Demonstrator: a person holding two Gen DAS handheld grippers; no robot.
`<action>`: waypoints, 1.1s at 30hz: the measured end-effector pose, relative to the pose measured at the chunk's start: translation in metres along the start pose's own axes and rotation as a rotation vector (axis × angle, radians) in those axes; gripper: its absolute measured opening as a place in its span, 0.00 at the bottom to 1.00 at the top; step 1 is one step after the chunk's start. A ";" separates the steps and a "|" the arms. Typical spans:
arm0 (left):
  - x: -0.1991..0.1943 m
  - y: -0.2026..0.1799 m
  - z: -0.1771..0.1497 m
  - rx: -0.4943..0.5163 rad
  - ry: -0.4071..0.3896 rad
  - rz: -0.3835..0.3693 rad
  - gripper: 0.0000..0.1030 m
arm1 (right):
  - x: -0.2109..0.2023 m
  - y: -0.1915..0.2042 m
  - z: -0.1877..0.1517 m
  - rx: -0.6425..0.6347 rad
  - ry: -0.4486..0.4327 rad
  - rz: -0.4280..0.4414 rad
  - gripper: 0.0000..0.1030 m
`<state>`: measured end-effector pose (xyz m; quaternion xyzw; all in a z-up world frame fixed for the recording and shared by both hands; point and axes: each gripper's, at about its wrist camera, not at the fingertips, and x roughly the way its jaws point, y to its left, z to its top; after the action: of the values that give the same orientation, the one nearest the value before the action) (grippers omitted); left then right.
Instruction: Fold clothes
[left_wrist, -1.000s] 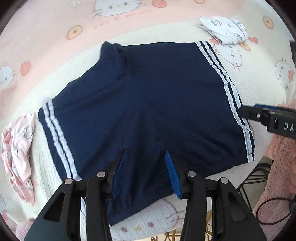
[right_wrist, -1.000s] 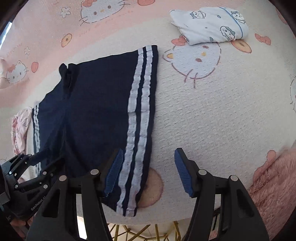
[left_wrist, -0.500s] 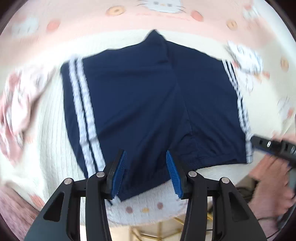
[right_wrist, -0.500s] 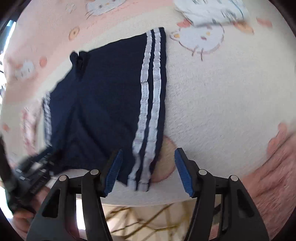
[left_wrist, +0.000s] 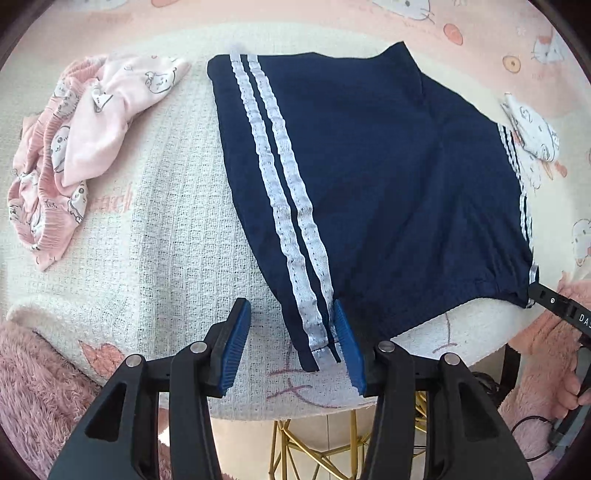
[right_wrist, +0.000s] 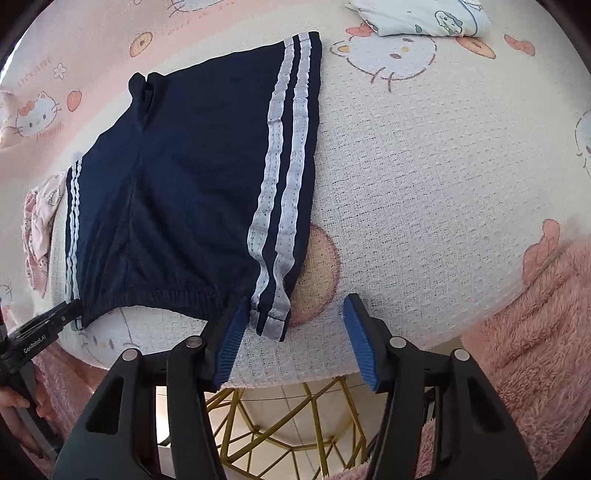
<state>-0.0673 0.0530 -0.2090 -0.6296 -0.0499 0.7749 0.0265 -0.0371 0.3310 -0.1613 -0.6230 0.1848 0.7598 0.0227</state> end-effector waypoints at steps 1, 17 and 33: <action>-0.001 0.002 -0.001 -0.007 -0.007 -0.002 0.47 | -0.002 -0.007 0.001 0.039 -0.008 0.024 0.54; -0.014 0.035 -0.026 -0.052 -0.064 -0.057 0.47 | 0.013 0.004 0.009 0.050 0.022 0.129 0.19; -0.025 0.084 -0.052 -0.141 -0.105 -0.196 0.47 | -0.052 0.176 0.024 -0.452 -0.005 0.249 0.11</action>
<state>-0.0094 -0.0312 -0.2050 -0.5804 -0.1667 0.7951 0.0553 -0.0946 0.1843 -0.0635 -0.5827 0.0853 0.7804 -0.2102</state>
